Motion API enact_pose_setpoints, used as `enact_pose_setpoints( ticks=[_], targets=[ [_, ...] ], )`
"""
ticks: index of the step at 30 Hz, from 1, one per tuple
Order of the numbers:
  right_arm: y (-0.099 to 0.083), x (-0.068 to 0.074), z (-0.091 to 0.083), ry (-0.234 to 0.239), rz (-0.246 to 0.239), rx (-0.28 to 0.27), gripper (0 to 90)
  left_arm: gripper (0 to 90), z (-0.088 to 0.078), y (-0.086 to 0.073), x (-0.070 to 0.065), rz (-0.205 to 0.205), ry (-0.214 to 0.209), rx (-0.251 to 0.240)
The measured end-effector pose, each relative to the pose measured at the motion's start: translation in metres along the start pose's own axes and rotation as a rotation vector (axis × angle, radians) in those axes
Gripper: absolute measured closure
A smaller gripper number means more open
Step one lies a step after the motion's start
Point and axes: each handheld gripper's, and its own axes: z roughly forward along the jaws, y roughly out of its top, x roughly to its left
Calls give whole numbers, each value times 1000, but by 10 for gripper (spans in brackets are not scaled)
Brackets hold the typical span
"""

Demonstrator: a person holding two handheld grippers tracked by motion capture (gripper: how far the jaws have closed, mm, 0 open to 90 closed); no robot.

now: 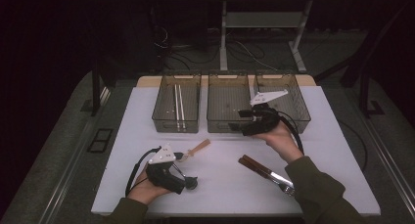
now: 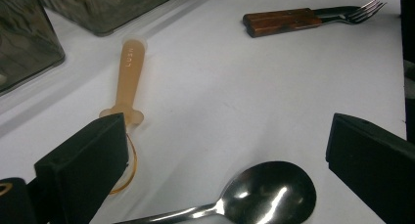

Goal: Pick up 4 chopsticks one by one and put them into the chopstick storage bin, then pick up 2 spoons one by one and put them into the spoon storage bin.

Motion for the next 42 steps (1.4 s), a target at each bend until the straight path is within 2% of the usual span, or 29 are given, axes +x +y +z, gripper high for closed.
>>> enact_pose_setpoints(
  ticks=[5, 9, 11, 15, 26, 35, 42],
  targets=[
    [-23, 1, -16, 2, -5, 18, 288, 7, 0, 0, 0, -2, 4, 2],
    [-44, 1, -27, 22, 11, -2, 256, 7, 0, 0, 1, -4, 5, 1],
    [-53, 1, -32, 18, 25, 1, 240, 7, 0, 0, 0, -3, 4, 1],
    [-70, 3, -40, 10, 21, -1, 194, 7, 0, 0, 0, 0, 1, -1],
    [-110, 7, -67, -56, 17, -53, 177, 8, -1, 1, -1, 8, -2, -6],
    [-138, 1, -89, -118, 36, -29, 177, 9, -1, 1, -2, 8, 1, -4],
    [-150, 2, -103, -134, 64, -41, 158, 21, -1, 2, -1, 2, 9, 1]
  ],
)
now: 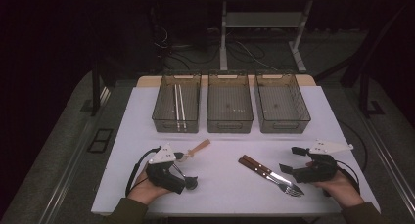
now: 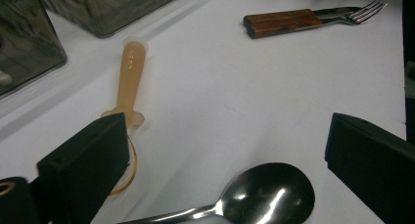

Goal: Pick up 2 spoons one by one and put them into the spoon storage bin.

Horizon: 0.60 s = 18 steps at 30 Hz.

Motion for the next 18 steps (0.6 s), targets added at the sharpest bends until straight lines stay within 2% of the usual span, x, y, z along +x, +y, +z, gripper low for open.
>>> enact_pose_setpoints(
  ticks=[7, 12, 18],
  targets=[
    [-3, 0, -4, -8, 3, -1, 158, 52, -1, 0, 2, -10, 15, 15],
    [-4, 2, 0, -11, -10, 18, 158, 142, -3, 1, 5, -27, 50, 25],
    [-5, 5, 2, -11, -15, 26, 158, 244, -8, 5, 12, -39, 81, -3]
  ],
)
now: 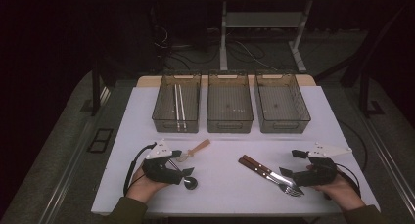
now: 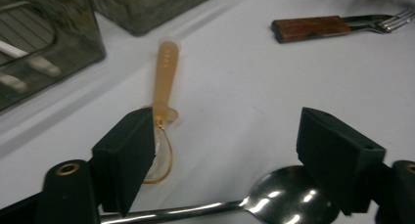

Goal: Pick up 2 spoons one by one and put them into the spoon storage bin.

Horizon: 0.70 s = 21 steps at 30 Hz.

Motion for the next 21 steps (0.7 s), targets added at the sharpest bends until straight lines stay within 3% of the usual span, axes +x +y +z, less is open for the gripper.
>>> enact_pose_setpoints(
  ticks=[7, 14, 21],
  targets=[
    [0, 0, 2, 0, -1, 5, 158, 400, 2, 7, 13, -15, 43, -8],
    [-1, -1, 2, -2, 7, 8, 158, 515, 15, 18, 26, -39, 31, 27],
    [-2, -2, 3, -4, 8, 14, 158, 542, 30, 23, 40, -62, 22, 68]
  ],
)
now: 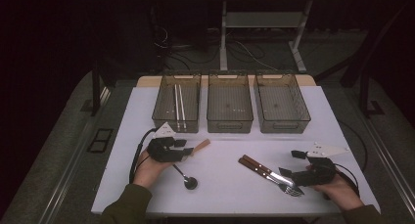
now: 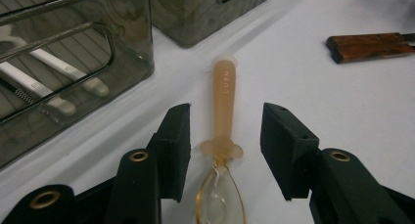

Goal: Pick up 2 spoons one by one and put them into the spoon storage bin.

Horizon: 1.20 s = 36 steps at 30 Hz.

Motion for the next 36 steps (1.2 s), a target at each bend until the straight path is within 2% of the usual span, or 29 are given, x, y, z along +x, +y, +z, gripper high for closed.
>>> enact_pose_setpoints(
  ticks=[7, 16, 23, 26, 31, 36],
  targets=[
    [-1, -1, 0, -2, 3, 1, 158, 559, 14, 6, 5, 4, -25, 45],
    [-1, 0, 0, -4, -10, 10, 158, 575, 18, 2, 5, 1, -38, 93],
    [-1, 1, 2, -9, -21, 23, 158, 600, 24, 0, 3, 32, -35, 141],
    [-1, 2, 1, -10, -25, 23, 158, 614, 24, 0, 2, 42, -29, 145],
    [-1, 2, 2, -13, -28, 26, 158, 635, 25, 1, -3, 87, -7, 164],
    [-1, 2, 2, -19, -30, 29, 158, 677, 25, 2, -5, 87, -8, 172]
  ],
)
